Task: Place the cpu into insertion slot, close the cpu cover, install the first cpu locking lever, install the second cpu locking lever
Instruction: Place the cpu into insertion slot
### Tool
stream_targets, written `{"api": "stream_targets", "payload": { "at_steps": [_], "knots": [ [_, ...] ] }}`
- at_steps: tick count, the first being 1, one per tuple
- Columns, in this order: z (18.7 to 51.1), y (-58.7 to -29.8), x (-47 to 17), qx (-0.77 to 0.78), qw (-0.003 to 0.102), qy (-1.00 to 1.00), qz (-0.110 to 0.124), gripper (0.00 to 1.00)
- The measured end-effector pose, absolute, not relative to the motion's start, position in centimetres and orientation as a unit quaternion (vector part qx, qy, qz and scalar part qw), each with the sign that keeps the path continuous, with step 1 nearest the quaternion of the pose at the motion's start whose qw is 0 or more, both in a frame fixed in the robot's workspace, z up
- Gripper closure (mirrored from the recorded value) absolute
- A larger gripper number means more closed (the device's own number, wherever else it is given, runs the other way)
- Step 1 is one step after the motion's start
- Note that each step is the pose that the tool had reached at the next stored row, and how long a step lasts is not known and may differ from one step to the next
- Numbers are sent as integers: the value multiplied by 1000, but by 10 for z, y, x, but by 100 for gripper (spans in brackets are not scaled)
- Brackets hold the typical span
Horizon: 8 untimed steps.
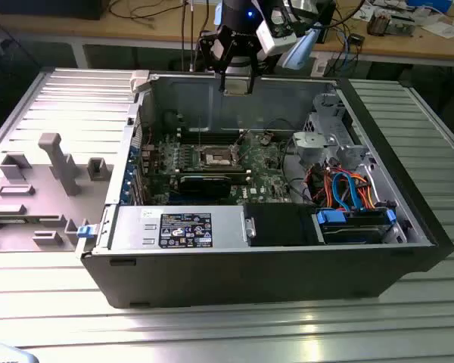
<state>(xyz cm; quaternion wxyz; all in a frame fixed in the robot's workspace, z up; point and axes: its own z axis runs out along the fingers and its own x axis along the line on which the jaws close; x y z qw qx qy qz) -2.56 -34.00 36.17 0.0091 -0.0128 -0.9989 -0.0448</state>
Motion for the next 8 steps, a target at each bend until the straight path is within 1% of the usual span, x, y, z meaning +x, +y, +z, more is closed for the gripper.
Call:
{"api": "stream_targets", "payload": {
  "at_steps": [4, 6, 8],
  "knots": [
    [361, -340, -26, -13, 9, -999, -45, 45],
    [348, -340, -28, -13, 9, -999, -45, 45],
    [347, -340, -28, -13, 9, -999, -45, 45]
  ]
}}
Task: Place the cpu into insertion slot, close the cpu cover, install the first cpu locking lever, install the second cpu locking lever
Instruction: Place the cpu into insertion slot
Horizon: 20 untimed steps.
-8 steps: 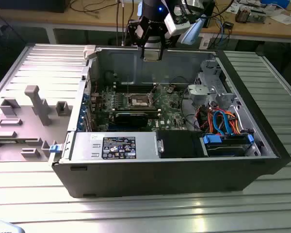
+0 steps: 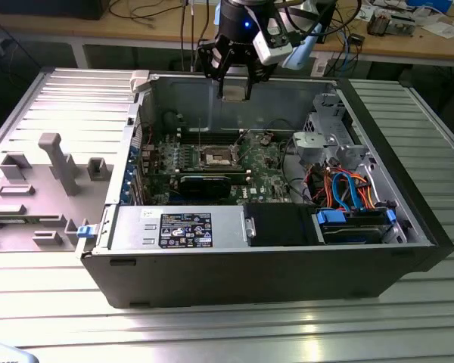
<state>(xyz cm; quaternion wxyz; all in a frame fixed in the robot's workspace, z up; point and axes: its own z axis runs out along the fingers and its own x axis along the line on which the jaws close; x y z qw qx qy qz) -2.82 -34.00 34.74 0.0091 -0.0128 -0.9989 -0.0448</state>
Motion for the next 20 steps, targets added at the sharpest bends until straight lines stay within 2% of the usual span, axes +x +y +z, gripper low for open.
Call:
{"api": "stream_targets", "payload": {
  "at_steps": [20],
  "knots": [
    [342, -340, -28, -13, 9, -999, -45, 45]
  ]
}}
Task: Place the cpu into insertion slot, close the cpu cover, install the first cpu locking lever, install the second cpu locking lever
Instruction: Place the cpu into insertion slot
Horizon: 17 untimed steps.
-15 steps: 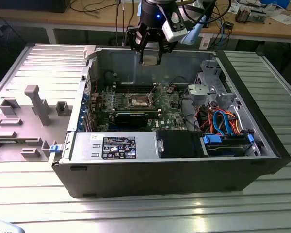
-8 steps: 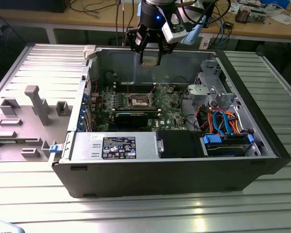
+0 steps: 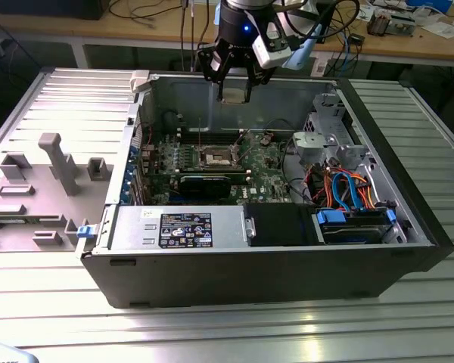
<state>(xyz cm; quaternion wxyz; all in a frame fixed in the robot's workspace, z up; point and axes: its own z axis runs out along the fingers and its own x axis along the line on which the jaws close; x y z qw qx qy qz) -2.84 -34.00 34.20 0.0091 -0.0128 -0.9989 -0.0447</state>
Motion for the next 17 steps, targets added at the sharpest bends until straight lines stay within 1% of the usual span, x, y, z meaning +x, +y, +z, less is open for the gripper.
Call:
{"api": "stream_targets", "payload": {
  "at_steps": [17],
  "knots": [
    [338, -340, -28, -13, 9, -999, -45, 45]
  ]
}}
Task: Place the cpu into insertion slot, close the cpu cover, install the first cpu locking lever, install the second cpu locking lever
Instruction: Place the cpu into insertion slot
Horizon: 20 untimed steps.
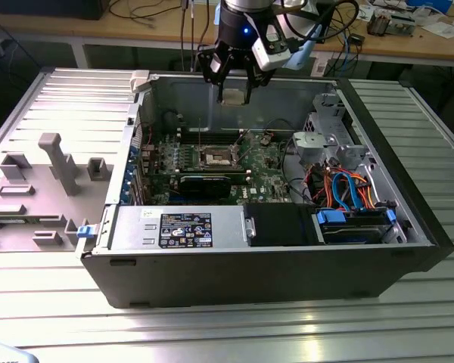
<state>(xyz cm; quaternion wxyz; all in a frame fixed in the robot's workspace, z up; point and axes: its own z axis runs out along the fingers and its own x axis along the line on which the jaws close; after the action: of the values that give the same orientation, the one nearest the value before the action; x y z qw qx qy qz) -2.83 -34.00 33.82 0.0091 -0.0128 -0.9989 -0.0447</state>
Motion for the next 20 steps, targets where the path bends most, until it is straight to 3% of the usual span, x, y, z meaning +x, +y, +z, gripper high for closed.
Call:
{"api": "stream_targets", "payload": {
  "at_steps": [20],
  "knots": [
    [335, -340, -35, -13, 9, -999, -43, 45]
  ]
}}
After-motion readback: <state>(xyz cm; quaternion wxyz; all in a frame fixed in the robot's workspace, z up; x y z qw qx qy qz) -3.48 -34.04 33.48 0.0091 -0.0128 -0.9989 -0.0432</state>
